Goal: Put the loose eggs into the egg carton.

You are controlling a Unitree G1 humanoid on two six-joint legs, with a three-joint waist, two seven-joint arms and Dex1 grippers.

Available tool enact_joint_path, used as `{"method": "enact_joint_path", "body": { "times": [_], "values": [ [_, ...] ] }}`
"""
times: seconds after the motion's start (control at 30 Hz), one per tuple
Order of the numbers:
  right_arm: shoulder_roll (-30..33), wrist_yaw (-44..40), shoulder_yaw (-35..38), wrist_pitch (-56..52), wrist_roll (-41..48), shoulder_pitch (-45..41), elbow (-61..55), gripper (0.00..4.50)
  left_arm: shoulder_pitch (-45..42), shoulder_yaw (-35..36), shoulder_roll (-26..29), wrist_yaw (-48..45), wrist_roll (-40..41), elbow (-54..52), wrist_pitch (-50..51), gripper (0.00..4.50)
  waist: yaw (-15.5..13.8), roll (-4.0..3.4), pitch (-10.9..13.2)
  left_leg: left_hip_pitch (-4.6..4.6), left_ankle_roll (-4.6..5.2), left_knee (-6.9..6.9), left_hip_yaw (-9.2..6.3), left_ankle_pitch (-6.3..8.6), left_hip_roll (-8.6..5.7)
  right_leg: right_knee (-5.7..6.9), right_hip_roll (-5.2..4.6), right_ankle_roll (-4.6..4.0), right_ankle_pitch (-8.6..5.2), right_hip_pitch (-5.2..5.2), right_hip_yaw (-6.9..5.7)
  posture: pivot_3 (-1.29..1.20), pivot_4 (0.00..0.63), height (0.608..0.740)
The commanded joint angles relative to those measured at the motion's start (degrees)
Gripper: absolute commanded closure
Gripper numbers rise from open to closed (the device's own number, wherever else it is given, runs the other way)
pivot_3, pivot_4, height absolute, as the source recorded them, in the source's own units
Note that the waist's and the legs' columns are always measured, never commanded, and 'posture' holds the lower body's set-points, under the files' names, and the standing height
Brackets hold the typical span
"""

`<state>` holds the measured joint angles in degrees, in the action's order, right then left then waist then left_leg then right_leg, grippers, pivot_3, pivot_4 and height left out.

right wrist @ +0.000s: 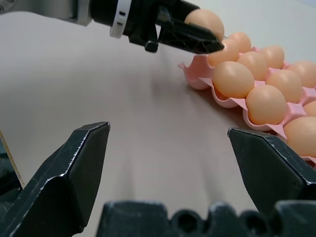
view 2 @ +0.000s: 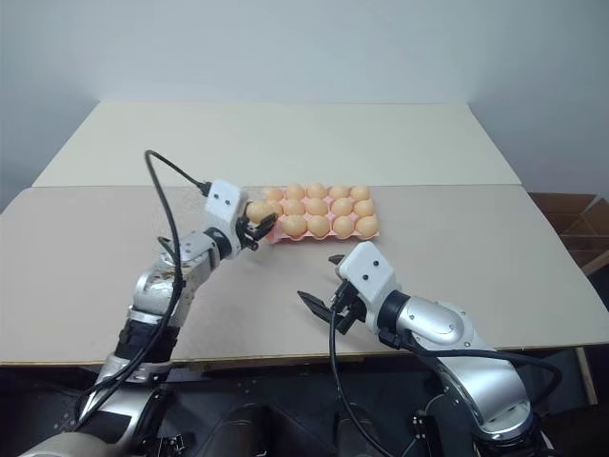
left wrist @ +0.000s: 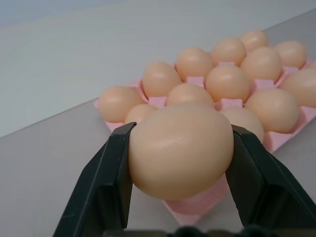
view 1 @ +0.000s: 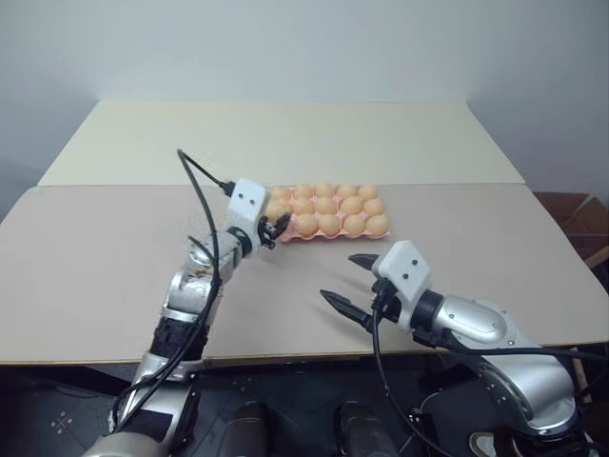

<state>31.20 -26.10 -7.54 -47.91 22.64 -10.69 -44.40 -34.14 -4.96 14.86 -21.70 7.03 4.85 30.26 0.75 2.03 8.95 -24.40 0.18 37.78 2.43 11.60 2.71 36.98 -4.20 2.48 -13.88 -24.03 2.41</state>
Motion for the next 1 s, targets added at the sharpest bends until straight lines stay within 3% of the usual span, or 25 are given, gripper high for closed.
{"method": "enact_joint_path", "body": {
  "times": [0.03,0.2,0.43,0.77,1.0],
  "values": [
    [0.3,0.4,1.2,1.0,-0.1,0.2,-2.8,0.0,-1.5,-0.3,-0.2,-0.7,-0.6,0.6,-2.7,2.15,0.0,0.0,0.0,0.0,0.0,0.0,0.0,0.0,0.0,0.0,0.0,0.0,0.0,0.0,0.0,0.0,0.15,0.74],
    [0.4,0.7,1.3,0.8,0.0,0.6,-3.3,0.0,-0.9,-0.5,0.0,-1.6,-0.7,1.2,-3.1,2.15,-0.1,0.0,0.0,-0.01,0.0,0.0,0.0,0.0,0.0,0.0,-0.01,0.01,0.0,0.0,0.0,0.0,0.15,0.74],
    [0.5,0.7,1.2,0.8,-0.1,0.3,-3.2,0.0,-0.5,0.0,-0.7,-2.0,-0.1,0.9,-3.6,0.04,-0.1,0.0,0.0,-0.01,0.0,0.0,0.0,0.0,0.0,0.0,-0.01,0.01,0.0,0.01,-0.01,0.0,0.15,0.74],
    [-0.2,1.5,1.0,1.6,-0.9,0.4,-2.6,0.0,4.3,4.4,1.5,-1.1,1.6,-9.5,-2.1,0.04,0.1,0.0,0.0,0.0,0.0,0.0,0.0,0.0,0.02,0.0,0.0,0.0,0.0,-0.01,0.01,0.0,0.15,0.74],
    [-3.8,5.7,1.8,6.3,-4.5,3.3,0.4,0.0,16.7,10.5,3.5,1.7,2.9,-25.4,0.6,0.04,0.0,0.0,0.0,0.01,0.0,-0.01,0.01,0.0,0.03,0.0,-0.02,0.01,0.0,0.0,0.01,0.0,0.15,0.74]
  ]
}}
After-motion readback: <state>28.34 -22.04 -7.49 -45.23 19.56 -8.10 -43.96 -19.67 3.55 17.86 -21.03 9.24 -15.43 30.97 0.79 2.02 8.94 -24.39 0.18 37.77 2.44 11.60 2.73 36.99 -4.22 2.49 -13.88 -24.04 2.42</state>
